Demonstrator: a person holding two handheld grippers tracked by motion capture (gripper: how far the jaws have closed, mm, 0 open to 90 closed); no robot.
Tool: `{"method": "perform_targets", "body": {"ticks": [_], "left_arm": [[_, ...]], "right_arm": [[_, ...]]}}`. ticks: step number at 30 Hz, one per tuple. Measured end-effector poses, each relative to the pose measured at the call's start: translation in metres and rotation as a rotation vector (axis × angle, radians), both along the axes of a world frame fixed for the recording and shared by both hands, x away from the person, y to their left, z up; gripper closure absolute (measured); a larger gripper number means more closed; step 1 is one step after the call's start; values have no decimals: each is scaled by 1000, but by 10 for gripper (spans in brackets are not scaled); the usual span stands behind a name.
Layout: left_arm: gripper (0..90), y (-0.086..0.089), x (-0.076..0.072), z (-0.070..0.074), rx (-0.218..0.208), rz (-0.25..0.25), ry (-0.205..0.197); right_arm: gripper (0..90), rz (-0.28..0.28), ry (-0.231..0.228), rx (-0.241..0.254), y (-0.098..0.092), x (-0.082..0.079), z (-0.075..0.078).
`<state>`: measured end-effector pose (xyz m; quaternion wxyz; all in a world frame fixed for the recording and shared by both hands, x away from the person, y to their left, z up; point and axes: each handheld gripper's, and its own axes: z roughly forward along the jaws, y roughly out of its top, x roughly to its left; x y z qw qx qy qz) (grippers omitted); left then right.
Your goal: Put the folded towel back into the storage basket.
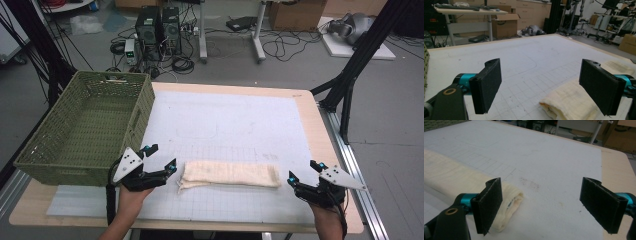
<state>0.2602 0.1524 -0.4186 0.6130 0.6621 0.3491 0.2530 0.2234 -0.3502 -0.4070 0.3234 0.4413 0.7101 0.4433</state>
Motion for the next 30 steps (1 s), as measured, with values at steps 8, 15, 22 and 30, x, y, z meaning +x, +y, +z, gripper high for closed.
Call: {"method": "perform_targets", "body": {"ticks": [8, 15, 22, 30], "left_arm": [[214, 0, -3, 2, -14, -25, 2], [220, 0, -4, 2, -17, -29, 3], [221, 0, -1, 4, -37, -34, 26], [212, -4, 0, 13, -13, -40, 89]], "right_arm": [[170, 1, 2, 11, 2, 2, 0], [170, 13, 8, 10, 4, 3, 0], [170, 13, 30, -4, 3, 5, -2], [170, 11, 31, -5, 2, 4, -2]]}}
